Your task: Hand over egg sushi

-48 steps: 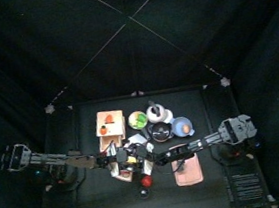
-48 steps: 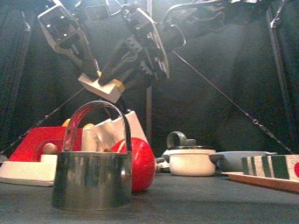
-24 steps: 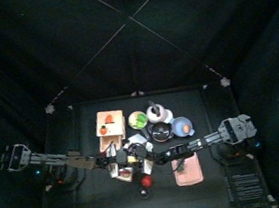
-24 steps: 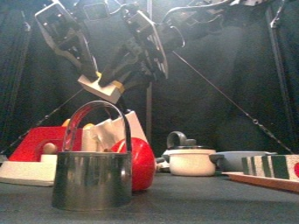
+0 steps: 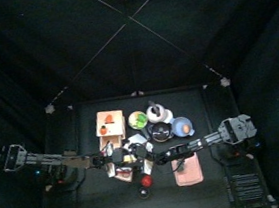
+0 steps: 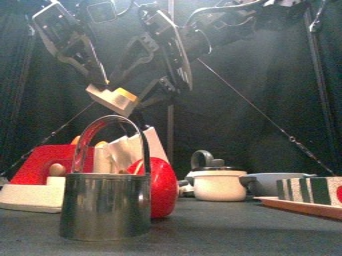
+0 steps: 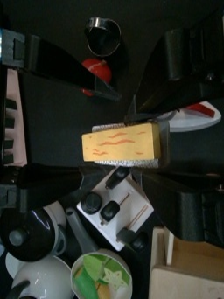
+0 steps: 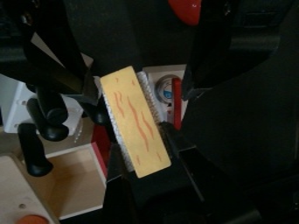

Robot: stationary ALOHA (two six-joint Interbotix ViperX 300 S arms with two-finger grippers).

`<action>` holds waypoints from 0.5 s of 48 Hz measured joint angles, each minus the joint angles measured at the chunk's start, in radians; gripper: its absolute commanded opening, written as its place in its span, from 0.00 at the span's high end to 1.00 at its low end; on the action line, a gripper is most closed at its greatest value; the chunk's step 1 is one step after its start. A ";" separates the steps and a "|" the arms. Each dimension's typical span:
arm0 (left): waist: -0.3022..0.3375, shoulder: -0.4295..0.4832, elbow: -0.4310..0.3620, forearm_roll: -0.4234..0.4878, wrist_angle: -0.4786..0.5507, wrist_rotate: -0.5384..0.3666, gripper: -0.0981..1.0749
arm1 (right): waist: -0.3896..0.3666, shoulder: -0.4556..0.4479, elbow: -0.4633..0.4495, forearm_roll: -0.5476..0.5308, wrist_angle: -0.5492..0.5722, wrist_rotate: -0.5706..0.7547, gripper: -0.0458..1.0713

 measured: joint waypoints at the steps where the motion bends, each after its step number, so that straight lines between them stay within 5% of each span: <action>1: 0.000 0.000 0.002 0.000 -0.002 0.000 0.30 | 0.000 0.000 0.002 0.000 0.000 0.000 0.04; 24: 0.063 -0.141 0.127 0.051 -0.057 -0.002 0.30 | -0.026 -0.084 0.077 -0.005 0.005 0.000 0.04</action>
